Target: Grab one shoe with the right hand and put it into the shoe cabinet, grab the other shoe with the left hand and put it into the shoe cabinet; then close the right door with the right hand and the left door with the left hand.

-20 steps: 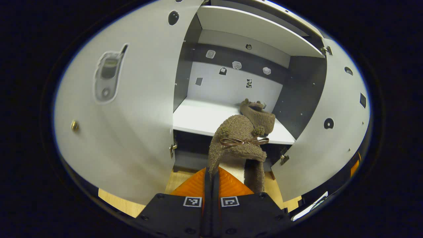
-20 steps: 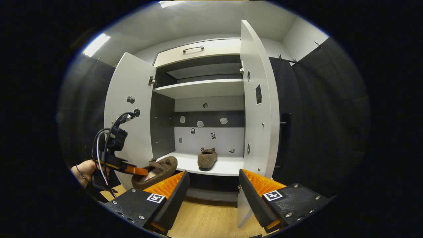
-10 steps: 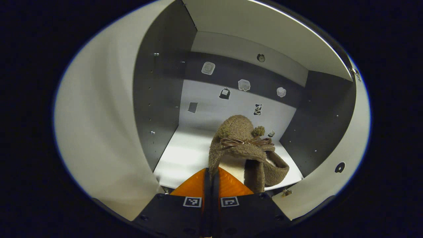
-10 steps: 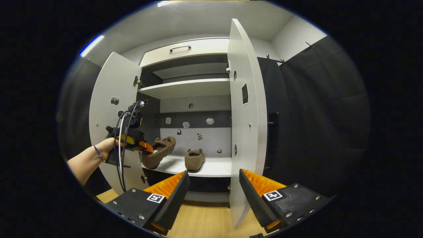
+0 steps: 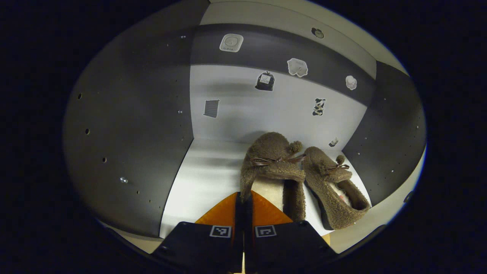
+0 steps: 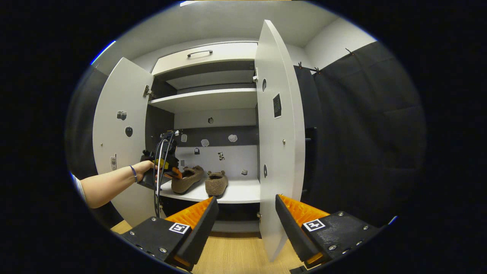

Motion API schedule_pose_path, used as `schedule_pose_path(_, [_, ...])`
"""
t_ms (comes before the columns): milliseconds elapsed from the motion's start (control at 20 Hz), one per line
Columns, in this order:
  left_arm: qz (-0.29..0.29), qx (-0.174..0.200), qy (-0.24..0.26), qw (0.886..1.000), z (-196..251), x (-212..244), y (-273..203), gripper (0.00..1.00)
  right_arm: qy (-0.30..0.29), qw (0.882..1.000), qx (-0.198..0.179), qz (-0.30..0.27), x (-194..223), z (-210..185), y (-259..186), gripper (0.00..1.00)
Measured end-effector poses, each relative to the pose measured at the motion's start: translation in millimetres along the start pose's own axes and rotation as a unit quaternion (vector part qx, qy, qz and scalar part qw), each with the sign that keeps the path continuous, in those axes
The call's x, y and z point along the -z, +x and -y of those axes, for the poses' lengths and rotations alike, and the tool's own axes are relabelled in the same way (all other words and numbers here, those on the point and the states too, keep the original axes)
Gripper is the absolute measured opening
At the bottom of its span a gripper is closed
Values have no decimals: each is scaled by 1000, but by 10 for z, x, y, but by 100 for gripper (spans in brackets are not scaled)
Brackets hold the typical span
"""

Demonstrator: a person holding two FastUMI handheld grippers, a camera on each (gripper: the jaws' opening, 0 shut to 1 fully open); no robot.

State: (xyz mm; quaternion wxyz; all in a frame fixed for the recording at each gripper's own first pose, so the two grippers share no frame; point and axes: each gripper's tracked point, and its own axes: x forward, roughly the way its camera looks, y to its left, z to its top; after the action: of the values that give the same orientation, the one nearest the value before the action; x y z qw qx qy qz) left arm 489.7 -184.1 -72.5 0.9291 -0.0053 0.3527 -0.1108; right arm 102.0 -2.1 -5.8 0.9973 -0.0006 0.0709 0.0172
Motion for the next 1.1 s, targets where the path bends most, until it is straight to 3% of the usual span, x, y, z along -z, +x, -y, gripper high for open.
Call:
schedule_pose_path(100, [6,2,7,1000,34,-36,-39,14,0,1000,3,-2,15,12,3,92])
schedule_pose_path(150, [16,5,16,1000,49,-90,-97,22,2,1000,4,-3,27,12,-2,92])
schedule_pose_path(250, [42,17,27,999,167,-213,-266,26,10,1000,1,-7,51,3,0,92])
schedule_pose_path(300, [53,24,30,998,226,-248,-384,50,14,1000,-2,-9,55,-7,4,92])
schedule_pose_path(350, [68,24,35,997,260,-297,-510,65,16,1000,-5,-11,69,-5,7,92])
schedule_pose_path(400, [86,25,42,995,308,-326,-651,66,16,1000,-8,-13,82,-3,5,93])
schedule_pose_path(500, [120,25,52,991,372,-390,-985,96,15,1000,-15,-16,77,4,11,92])
schedule_pose_path(800, [229,14,45,972,466,-449,-2322,97,4,999,-42,-15,-82,85,-82,92])
schedule_pose_path(950, [286,-27,52,956,279,-337,-2972,99,-10,998,-55,-2,-233,124,-105,93])
schedule_pose_path(1100, [319,-55,45,945,77,-86,-3537,94,-9,998,-66,10,-390,175,-129,93])
